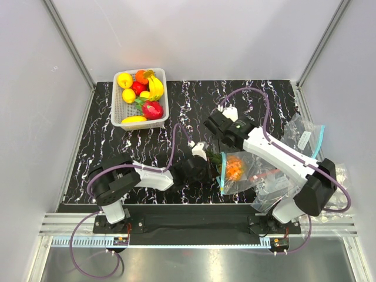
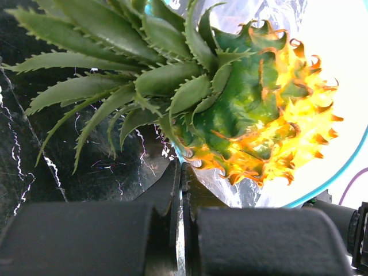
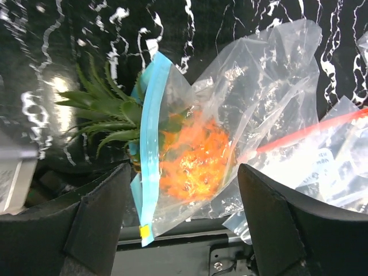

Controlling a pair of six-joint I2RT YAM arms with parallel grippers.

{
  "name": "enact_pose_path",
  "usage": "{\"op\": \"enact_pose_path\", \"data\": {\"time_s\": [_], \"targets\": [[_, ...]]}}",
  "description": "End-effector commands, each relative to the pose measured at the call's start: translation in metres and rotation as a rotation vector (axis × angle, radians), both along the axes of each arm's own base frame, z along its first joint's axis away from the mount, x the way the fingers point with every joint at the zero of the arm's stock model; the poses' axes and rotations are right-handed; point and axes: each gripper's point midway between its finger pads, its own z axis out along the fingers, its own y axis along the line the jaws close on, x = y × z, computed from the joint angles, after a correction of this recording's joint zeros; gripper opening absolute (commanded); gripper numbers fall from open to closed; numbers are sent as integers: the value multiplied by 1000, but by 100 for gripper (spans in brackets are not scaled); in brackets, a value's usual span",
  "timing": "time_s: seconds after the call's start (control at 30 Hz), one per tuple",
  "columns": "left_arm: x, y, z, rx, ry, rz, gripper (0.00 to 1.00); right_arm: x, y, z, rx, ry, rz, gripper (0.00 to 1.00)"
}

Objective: Place the food in the zip-top bag and seal the zipper
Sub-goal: Adjust the zipper food storage bag at the center of the board.

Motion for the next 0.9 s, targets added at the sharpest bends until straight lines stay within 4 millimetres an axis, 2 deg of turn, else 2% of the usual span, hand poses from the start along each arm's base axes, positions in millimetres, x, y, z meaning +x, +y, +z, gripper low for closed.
{"op": "enact_pose_path", "data": {"time_s": [0.0,0.17,0.37,0.53,0.6,0.63,0.8,0.83,0.87], "targets": [[12,-12,40,-78,-87,13,0,3,-2,-1,-75,-14,-22,82],[12,-12,40,-72,-93,11,0,5,1,-23,-131,32,-25,81],[12,-10,42,-69,-97,13,0,5,0,-27,-140,30,-33,74],[12,-10,42,-69,-97,13,0,3,2,-25,-148,32,-21,50],[12,-10,42,-71,-97,13,0,2,3,-24,-145,28,-21,46],[12,-10,41,-69,-95,14,0,2,2,-22,-148,24,-24,40],[13,-9,44,-64,-104,10,0,0,2,-14,-141,11,-24,29],[14,-9,48,-66,-112,16,0,0,2,-13,-142,9,-22,24],[15,-8,49,-50,-113,18,0,0,2,-10,-139,4,-20,6]]}}
